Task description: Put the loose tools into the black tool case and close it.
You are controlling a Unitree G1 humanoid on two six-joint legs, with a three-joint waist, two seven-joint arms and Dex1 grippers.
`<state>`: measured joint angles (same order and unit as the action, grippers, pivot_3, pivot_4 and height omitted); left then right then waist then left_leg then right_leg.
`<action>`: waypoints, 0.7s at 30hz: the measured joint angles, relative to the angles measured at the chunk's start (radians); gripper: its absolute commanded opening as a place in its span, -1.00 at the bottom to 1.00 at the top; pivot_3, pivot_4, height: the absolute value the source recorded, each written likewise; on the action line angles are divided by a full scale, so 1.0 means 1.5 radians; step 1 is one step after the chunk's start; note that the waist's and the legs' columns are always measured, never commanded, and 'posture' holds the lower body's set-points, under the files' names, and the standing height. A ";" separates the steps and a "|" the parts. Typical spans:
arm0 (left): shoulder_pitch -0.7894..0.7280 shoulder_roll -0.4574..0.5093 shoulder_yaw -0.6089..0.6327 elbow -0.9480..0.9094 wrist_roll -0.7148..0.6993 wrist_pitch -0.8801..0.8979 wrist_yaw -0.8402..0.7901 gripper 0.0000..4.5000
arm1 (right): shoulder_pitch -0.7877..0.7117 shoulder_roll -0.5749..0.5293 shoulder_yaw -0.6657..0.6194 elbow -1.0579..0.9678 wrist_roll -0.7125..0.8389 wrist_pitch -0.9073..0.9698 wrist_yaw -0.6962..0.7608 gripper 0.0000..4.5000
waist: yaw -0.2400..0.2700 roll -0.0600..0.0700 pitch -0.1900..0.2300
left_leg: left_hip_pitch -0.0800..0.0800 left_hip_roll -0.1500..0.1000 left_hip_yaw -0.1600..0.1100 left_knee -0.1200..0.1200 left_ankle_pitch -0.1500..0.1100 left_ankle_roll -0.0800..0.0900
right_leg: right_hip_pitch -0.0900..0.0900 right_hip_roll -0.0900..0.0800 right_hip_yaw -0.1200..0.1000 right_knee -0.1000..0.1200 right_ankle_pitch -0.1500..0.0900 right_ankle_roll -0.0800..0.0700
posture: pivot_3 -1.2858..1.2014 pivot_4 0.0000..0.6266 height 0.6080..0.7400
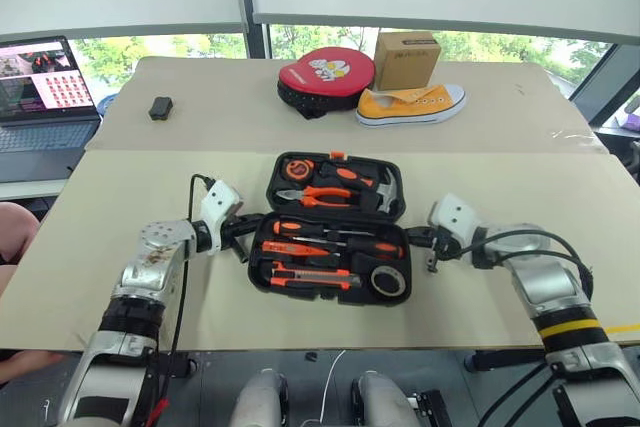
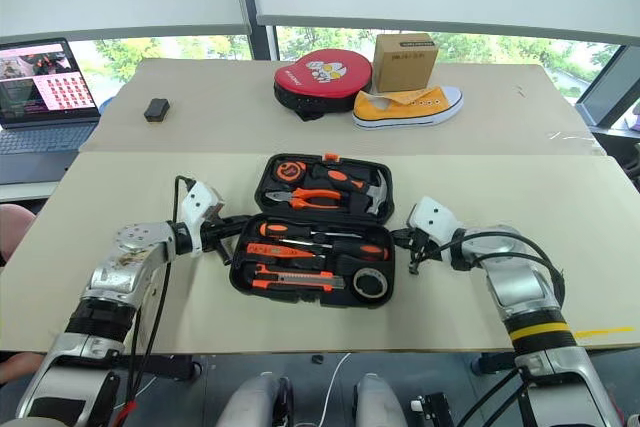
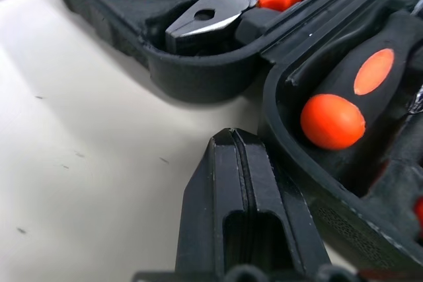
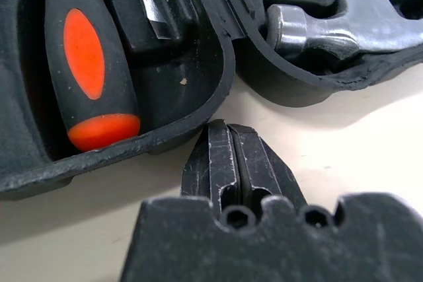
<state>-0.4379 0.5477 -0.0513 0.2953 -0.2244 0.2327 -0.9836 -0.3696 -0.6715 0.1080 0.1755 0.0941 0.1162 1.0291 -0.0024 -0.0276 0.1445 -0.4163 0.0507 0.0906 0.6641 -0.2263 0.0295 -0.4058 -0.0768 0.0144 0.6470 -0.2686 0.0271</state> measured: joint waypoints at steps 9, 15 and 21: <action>0.110 0.033 0.016 -0.155 -0.039 0.055 -0.031 -0.98 | 0.129 -0.032 -0.044 -0.135 0.047 0.047 0.001 -1.00 | 0.001 0.000 0.000 | 0.000 0.000 -0.001 0.000 0.000 0.000 | 0.000 0.000 0.000 0.000 0.000 0.000 | 0.03 -0.52 1.00; 0.140 0.096 0.092 -0.226 -0.141 0.162 -0.058 -0.51 | 0.146 -0.067 -0.131 -0.256 0.200 0.328 -0.025 -0.36 | -0.001 0.000 0.000 | 0.001 0.001 -0.002 0.000 0.000 0.000 | 0.001 0.000 0.000 0.001 0.000 0.000 | 0.03 -0.52 1.00; 0.053 0.184 0.106 -0.255 -0.213 0.431 -0.016 0.39 | -0.013 -0.101 -0.170 -0.305 0.332 0.674 -0.107 0.56 | -0.002 -0.001 0.001 | 0.001 0.000 -0.003 0.000 0.000 0.000 | 0.001 0.000 0.000 0.001 0.000 -0.001 | 0.03 -0.52 1.00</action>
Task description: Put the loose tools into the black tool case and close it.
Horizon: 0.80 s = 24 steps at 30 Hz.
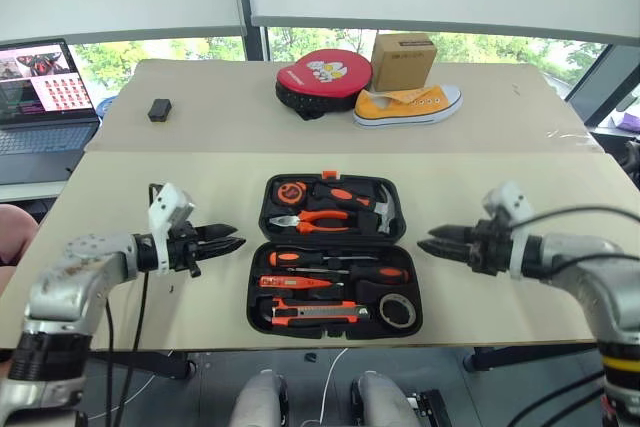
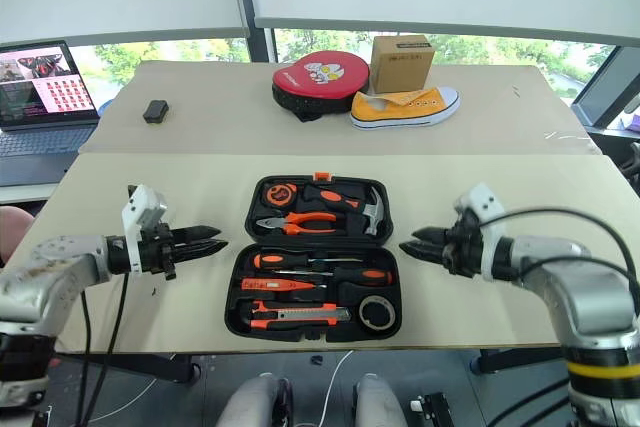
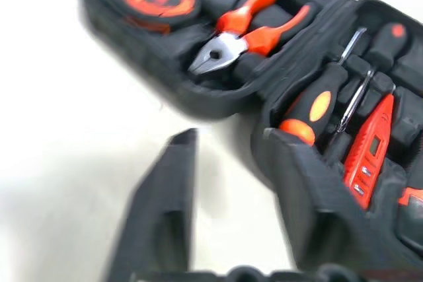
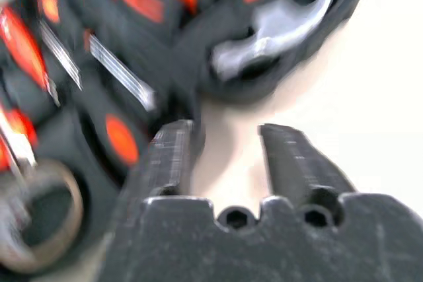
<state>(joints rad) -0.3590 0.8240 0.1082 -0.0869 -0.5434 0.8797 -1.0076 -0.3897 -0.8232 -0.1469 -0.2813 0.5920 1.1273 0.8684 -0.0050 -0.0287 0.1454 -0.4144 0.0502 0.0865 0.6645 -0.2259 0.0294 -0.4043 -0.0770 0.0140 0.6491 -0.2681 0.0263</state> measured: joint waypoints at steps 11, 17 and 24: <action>-0.233 -0.085 -0.121 0.094 0.053 0.228 0.163 0.86 | -0.285 0.026 0.241 0.191 -0.079 0.194 -0.104 0.99 | 0.003 -0.001 0.000 | -0.015 -0.001 0.000 0.003 0.001 -0.001 | -0.014 0.000 0.001 0.003 0.000 0.001 | 0.03 -0.52 1.00; -0.238 -0.111 -0.138 0.110 0.068 0.228 0.188 0.86 | -0.324 0.050 0.277 0.261 -0.109 0.179 -0.104 0.99 | 0.002 -0.001 0.000 | -0.016 -0.001 0.000 0.008 0.000 0.001 | -0.013 0.000 0.001 0.005 0.000 0.001 | 0.03 -0.52 1.00; -0.238 -0.136 -0.135 0.118 0.072 0.219 0.198 0.20 | -0.348 0.082 0.302 0.325 -0.134 0.167 -0.100 0.07 | 0.003 -0.001 0.000 | -0.015 -0.001 -0.001 0.010 0.000 0.001 | -0.012 0.000 0.000 0.006 0.000 0.001 | 0.03 -0.52 1.00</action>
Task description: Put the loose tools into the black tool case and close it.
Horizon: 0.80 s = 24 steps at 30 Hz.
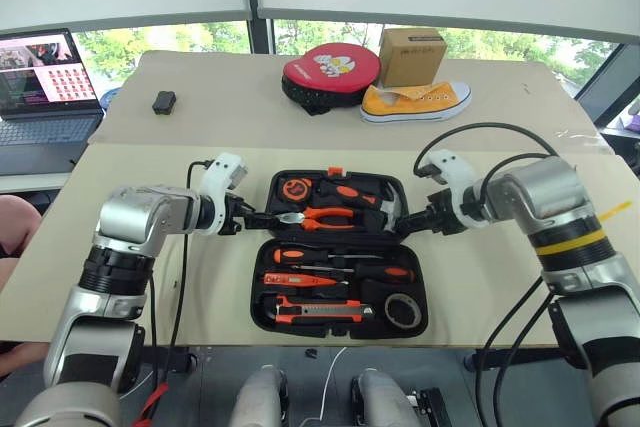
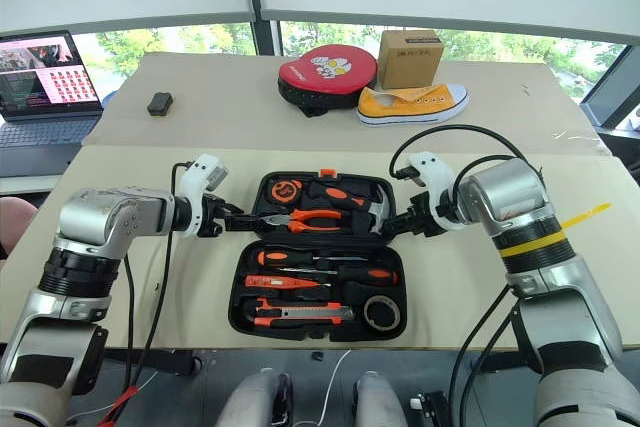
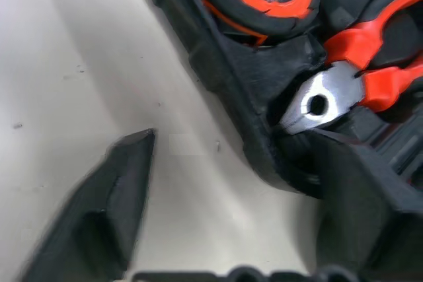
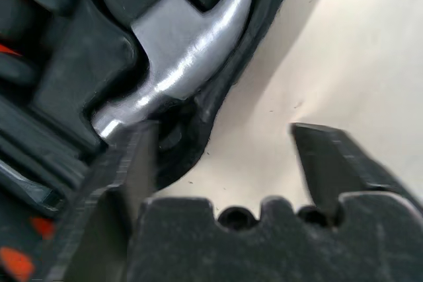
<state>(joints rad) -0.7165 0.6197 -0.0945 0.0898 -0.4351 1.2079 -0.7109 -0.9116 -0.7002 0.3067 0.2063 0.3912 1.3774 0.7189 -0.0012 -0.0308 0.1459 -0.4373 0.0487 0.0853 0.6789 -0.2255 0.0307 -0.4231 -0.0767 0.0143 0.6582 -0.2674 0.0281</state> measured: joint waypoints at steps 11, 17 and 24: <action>-0.010 -0.025 0.034 0.021 -0.011 -0.003 0.017 -0.97 | -0.031 0.008 0.002 0.042 0.006 0.019 0.025 -0.98 | 0.002 0.000 0.000 | 0.001 0.000 -0.001 0.001 0.001 0.000 | 0.000 0.000 0.000 0.003 0.000 0.000 | 0.03 -0.52 1.00; 0.020 -0.045 0.082 0.021 -0.027 -0.016 0.026 -0.97 | 0.006 0.014 -0.047 0.024 0.009 -0.001 0.023 -0.98 | 0.001 0.000 0.000 | 0.001 0.000 -0.001 0.001 0.001 0.000 | 0.000 0.000 0.000 0.003 0.000 0.000 | 0.03 -0.52 1.00; 0.159 -0.084 0.157 -0.042 -0.043 -0.239 -0.021 -0.97 | 0.196 -0.037 -0.087 -0.169 -0.040 -0.315 0.047 -0.98 | 0.001 0.000 0.000 | 0.000 0.000 0.000 0.000 0.001 0.000 | -0.001 -0.001 0.001 0.002 0.000 0.000 | 0.03 -0.52 1.00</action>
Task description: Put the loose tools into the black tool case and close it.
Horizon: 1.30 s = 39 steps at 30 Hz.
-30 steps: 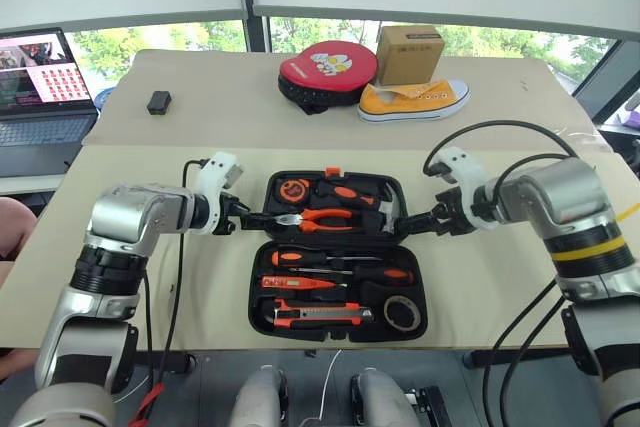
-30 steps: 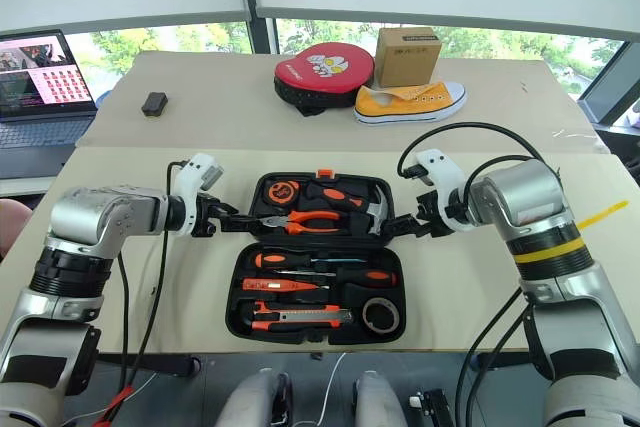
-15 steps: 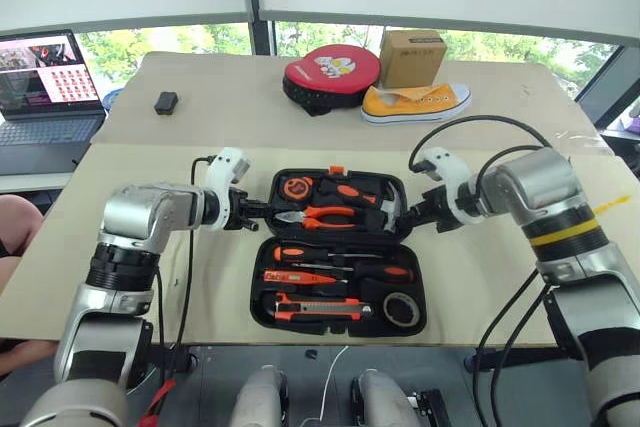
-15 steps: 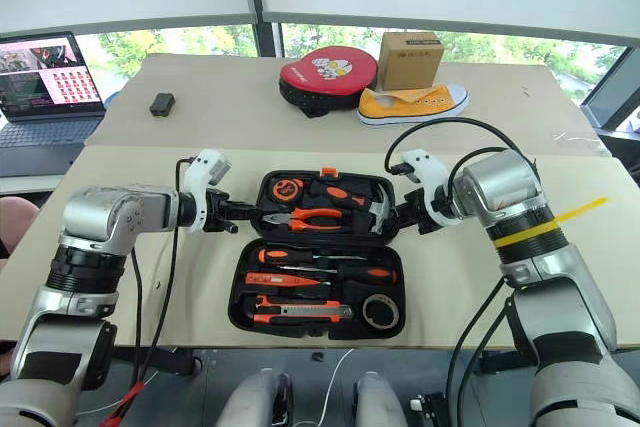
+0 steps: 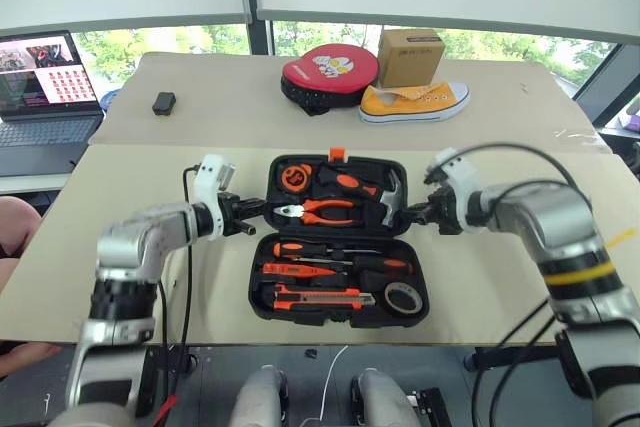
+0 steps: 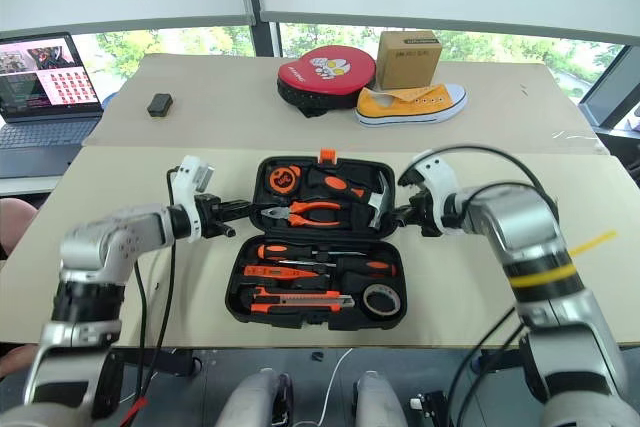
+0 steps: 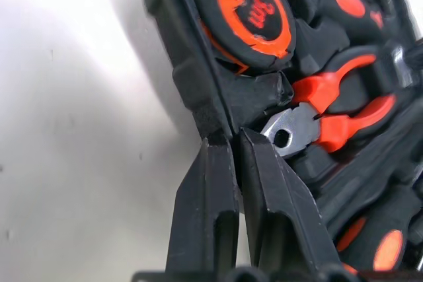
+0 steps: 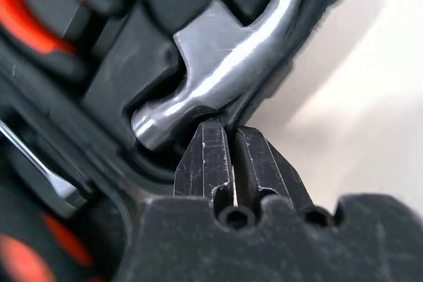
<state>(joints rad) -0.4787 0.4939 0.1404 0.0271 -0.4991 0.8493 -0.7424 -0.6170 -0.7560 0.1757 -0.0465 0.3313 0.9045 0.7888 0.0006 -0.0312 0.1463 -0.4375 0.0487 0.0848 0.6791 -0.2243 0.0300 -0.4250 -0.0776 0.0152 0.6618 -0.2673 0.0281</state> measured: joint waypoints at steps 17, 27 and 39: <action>0.434 -0.024 0.044 -0.078 0.145 -0.756 -0.165 0.13 | 0.459 -0.041 -0.120 0.049 -0.357 -1.126 -0.157 0.08 | 0.003 0.000 0.000 | 0.014 0.002 0.005 -0.002 -0.002 0.002 | 0.015 0.000 0.000 -0.009 0.000 -0.001 | 0.03 -0.52 1.00; 0.440 0.115 0.086 0.015 0.123 -0.775 -0.204 0.32 | 0.583 -0.147 -0.136 0.101 -0.218 -1.148 -0.105 0.21 | 0.005 0.000 -0.001 | 0.022 0.003 0.003 -0.006 -0.002 0.003 | 0.023 -0.002 0.000 -0.011 0.000 -0.001 | 0.03 -0.52 1.00; 0.130 0.120 -0.072 0.099 0.154 -0.610 -0.241 -0.96 | 0.683 -0.182 -0.042 -0.238 -0.030 -0.791 0.037 -1.00 | 0.006 -0.001 -0.001 | 0.023 0.001 0.002 -0.007 -0.002 0.003 | 0.024 0.000 0.000 -0.011 0.000 0.000 | 0.03 -0.52 1.00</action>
<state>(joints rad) -0.2839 0.6745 0.0322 0.1752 -0.2688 -0.0665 -1.1046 0.4081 -1.0283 0.1128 -0.4035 0.2861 -0.2815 0.8450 0.0101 -0.0325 0.1446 -0.4036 0.0508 0.0882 0.6690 -0.2276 0.0347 -0.3891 -0.0779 0.0154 0.6458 -0.2673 0.0274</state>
